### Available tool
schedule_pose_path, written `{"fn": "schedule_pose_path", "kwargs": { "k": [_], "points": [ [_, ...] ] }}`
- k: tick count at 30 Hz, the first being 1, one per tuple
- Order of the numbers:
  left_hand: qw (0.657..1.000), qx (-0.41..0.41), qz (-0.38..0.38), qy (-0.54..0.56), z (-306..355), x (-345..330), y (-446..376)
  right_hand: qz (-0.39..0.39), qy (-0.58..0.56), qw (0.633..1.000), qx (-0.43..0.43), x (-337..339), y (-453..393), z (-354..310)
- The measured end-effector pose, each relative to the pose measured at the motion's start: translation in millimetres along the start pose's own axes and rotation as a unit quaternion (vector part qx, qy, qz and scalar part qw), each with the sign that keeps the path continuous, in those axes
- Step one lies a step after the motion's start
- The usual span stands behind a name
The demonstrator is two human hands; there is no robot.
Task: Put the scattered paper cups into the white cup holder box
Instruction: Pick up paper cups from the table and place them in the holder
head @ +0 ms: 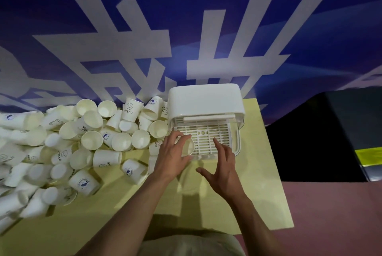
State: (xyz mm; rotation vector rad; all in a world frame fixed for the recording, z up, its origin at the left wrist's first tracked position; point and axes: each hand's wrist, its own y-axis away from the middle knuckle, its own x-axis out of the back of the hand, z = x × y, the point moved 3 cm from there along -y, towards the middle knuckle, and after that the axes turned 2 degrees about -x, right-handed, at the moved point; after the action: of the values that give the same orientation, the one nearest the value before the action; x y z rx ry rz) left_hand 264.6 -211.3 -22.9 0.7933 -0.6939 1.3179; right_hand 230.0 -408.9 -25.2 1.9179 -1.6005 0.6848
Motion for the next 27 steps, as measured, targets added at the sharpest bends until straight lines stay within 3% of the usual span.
{"fn": "schedule_pose_path", "kwargs": {
  "k": [11, 16, 20, 27],
  "points": [
    [0.999, 0.012, -0.048, 0.0, -13.6, -12.2, -7.3, -0.001, 0.006, 1.0, 0.016, 9.5, -9.3, -5.9],
    [0.999, -0.004, 0.01, 0.052, -27.2, 0.2, 22.9, 0.002, 0.029, 0.998, 0.057, 12.5, -12.9, -21.4],
    [0.993, 0.038, 0.058, 0.094, -53.3, 20.9, 62.2, -0.014, 0.032, 0.995, 0.096, 3.0, -15.1, -50.1],
    [0.978, 0.115, 0.145, 0.098, -104.1, 71.0, 122.6, -0.118, 0.087, 0.964, 0.223, -64.9, -34.5, -109.8]
  ]
}}
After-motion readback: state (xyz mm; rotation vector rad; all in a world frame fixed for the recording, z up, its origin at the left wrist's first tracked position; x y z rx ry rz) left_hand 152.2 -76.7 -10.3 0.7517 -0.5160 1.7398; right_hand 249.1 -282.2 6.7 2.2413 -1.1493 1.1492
